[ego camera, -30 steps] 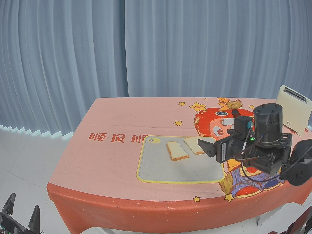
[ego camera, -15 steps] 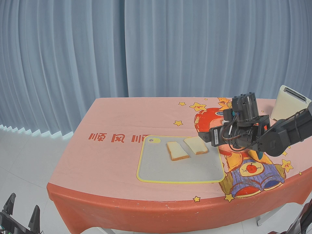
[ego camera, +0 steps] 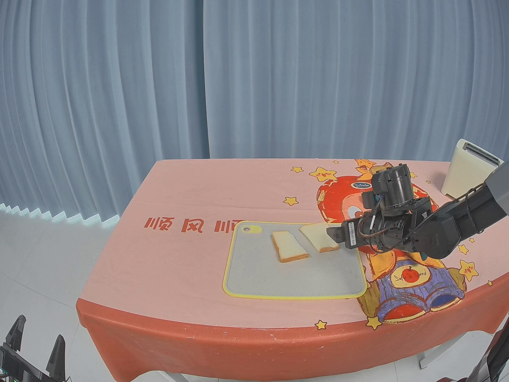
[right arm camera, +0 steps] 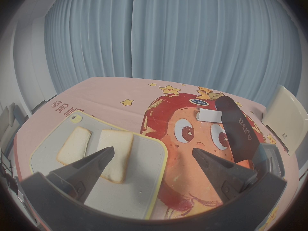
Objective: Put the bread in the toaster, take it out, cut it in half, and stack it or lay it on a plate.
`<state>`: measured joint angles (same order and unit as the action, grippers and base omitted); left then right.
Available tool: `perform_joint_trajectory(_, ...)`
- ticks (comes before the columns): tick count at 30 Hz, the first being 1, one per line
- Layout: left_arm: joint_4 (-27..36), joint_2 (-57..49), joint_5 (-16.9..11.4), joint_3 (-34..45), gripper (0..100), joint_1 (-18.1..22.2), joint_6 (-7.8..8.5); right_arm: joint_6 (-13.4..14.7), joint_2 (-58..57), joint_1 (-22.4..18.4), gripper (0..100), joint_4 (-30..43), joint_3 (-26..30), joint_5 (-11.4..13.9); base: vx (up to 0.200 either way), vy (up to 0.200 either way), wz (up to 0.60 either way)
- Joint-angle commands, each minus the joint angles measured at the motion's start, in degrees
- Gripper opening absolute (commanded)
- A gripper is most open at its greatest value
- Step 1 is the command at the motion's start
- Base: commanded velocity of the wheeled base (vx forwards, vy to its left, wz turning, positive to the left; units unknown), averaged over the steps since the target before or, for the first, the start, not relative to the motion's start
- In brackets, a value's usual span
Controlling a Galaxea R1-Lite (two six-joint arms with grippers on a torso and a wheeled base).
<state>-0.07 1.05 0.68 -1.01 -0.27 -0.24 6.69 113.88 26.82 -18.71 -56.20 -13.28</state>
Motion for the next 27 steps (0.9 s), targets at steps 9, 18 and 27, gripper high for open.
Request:
perform_joint_trajectory(9,-0.01,0.09,0.02,1.01,100,0.00,-0.02,-0.19,2.31,-0.63,100,-0.10,-0.58,-0.35,0.000,0.000,0.00)
perform_joint_trajectory(18,-0.01,0.09,0.02,1.01,100,0.00,-0.02,-0.28,3.01,-1.16,100,-0.01,-0.75,-0.44,0.000,0.000,0.00)
perform_joint_trajectory(27,-0.01,0.09,0.02,1.01,100,0.00,-0.02,-0.28,3.10,-1.16,100,-0.01,-0.14,-0.52,0.000,0.000,0.00)
